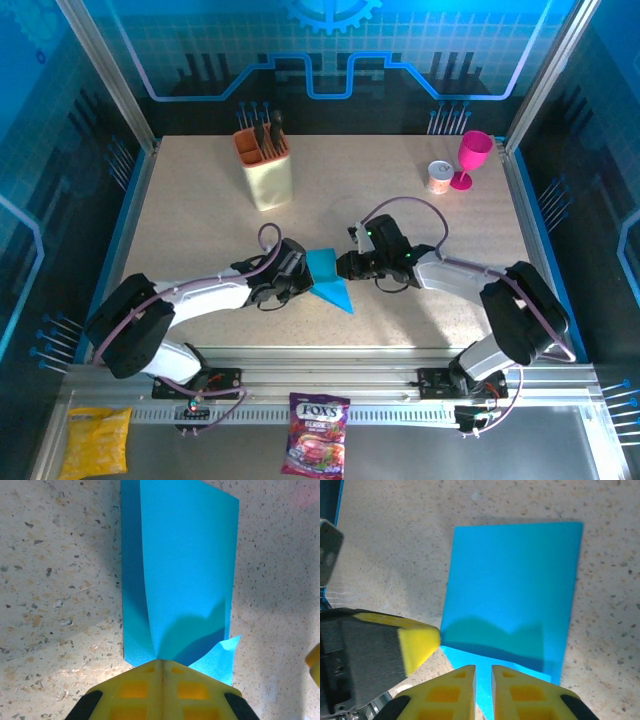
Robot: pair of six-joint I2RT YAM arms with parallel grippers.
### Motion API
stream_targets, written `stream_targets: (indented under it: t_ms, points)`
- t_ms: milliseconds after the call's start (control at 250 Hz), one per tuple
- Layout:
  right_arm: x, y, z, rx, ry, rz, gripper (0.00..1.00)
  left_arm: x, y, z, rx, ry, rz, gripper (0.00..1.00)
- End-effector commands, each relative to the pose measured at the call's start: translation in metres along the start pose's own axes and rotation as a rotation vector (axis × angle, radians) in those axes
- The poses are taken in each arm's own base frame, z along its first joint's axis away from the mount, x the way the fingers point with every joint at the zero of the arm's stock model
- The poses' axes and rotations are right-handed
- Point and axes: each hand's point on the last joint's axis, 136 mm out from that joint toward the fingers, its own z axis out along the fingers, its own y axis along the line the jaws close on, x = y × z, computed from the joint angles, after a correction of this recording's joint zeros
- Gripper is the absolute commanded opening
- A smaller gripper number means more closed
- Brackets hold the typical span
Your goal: Fold a paper plane with a square sheet of paper (pick it up from the middle)
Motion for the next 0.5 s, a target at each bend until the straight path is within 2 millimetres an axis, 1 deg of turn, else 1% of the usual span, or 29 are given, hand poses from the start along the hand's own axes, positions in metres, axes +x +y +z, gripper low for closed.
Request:
stream_targets:
  t_ms: [0, 148, 244, 356, 495]
  points:
    - [0.027, -0.002, 0.002, 0.090, 0.073, -0.075, 0.22, 0.005, 0.002, -0.006, -0.010, 0.019, -0.015, 0.00]
    - [0.047, 0.002, 0.009, 0.164, 0.071, -0.155, 0.29, 0.008, 0.002, -0.006, -0.021, 0.036, -0.034, 0.00]
    - [0.055, 0.003, 0.012, 0.213, 0.058, -0.213, 0.34, 0.009, 0.001, -0.007, -0.019, 0.044, -0.038, 0.00]
    - [0.059, 0.006, 0.015, 0.264, 0.046, -0.273, 0.36, 0.009, -0.001, -0.008, -0.015, 0.049, -0.045, 0.00]
    - [0.060, 0.010, 0.021, 0.307, 0.045, -0.327, 0.36, 0.009, -0.004, -0.010, -0.004, 0.053, -0.055, 0.00]
